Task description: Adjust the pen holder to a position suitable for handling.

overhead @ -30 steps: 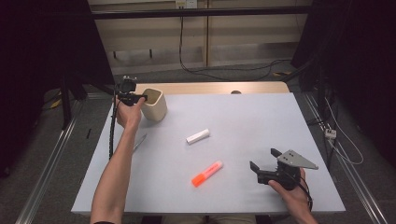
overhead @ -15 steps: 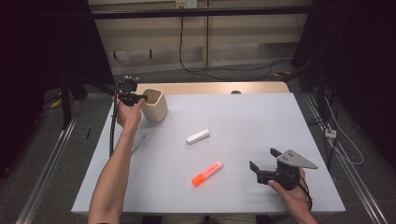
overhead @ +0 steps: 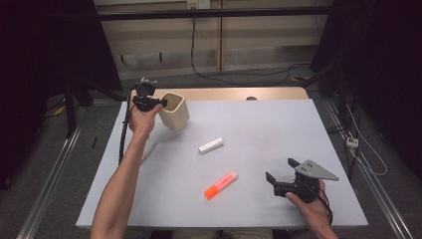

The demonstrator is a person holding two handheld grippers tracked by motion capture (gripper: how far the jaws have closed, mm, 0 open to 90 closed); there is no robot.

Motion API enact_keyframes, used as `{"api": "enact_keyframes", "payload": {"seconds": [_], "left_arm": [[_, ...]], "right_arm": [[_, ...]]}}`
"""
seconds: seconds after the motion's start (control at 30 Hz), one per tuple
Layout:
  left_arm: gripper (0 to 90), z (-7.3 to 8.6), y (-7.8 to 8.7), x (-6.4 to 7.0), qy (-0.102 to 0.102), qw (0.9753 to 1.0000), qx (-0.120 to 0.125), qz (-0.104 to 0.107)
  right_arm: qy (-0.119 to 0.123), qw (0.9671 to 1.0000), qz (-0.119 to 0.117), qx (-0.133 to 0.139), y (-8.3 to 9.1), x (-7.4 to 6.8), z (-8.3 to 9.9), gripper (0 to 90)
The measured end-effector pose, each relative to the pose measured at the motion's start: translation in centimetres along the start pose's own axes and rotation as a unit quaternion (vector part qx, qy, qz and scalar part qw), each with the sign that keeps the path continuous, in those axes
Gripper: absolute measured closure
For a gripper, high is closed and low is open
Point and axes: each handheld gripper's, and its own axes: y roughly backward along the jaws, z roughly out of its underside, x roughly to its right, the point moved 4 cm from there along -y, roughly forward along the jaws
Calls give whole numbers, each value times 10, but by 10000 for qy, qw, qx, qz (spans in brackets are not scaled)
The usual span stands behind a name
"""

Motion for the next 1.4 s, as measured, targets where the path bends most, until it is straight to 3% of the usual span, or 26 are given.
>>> {"api": "enact_keyframes", "payload": {"seconds": [0.4,0.83,1.13,1.4], "left_arm": [[825,-9,-11,35,-491,9974,-4,519],[824,-14,-37,67,-577,9945,-151,862],[824,-19,-58,89,-1103,9871,-314,1114],[823,-25,-71,106,-1363,9817,-296,1297]], "right_arm": [[51,10000,-45,25,1,-2,-1,72],[22,10000,-49,45,3,-1,-1,72],[-22,10000,-44,49,5,0,0,71],[-30,10000,-9,47,7,1,0,71]]}}
